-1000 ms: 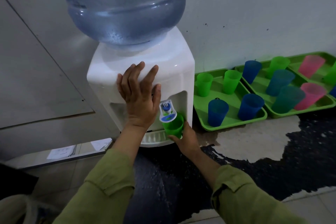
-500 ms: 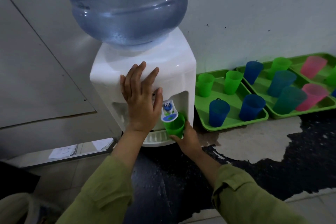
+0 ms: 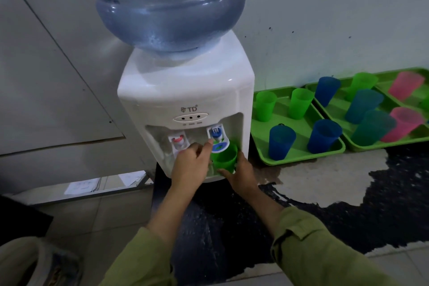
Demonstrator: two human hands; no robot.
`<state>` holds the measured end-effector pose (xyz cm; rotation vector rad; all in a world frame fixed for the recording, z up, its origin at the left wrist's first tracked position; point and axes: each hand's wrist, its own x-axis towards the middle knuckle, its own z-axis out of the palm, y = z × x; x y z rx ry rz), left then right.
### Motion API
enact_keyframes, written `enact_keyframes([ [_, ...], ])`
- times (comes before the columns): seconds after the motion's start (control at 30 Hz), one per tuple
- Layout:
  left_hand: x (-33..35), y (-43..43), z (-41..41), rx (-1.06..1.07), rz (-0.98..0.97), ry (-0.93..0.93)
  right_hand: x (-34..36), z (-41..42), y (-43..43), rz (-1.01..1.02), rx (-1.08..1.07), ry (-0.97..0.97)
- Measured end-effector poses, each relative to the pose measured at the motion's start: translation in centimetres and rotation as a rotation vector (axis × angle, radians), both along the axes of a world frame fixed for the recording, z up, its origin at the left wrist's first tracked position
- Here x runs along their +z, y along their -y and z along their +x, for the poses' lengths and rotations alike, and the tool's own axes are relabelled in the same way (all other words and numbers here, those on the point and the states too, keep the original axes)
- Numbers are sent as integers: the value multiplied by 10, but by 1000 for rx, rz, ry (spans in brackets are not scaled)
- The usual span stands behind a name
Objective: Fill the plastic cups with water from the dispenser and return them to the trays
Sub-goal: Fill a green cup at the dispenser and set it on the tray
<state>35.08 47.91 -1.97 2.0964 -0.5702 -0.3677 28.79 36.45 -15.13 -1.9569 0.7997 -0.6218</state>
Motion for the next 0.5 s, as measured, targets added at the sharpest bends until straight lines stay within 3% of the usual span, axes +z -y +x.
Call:
enact_keyframes([
  [0.1, -3, 5, -3, 19, -223, -279, 1, -1, 0, -5, 1, 7],
  [0.17, -2, 8, -5, 29, -265, -355, 0, -1, 0, -1, 9, 12],
  [0.3, -10, 10, -1, 38, -233, -281, -1, 0, -1, 18, 2, 11],
  [0.5, -29, 21, 7, 25, -5, -32, 0, -2, -1, 39, -5, 33],
])
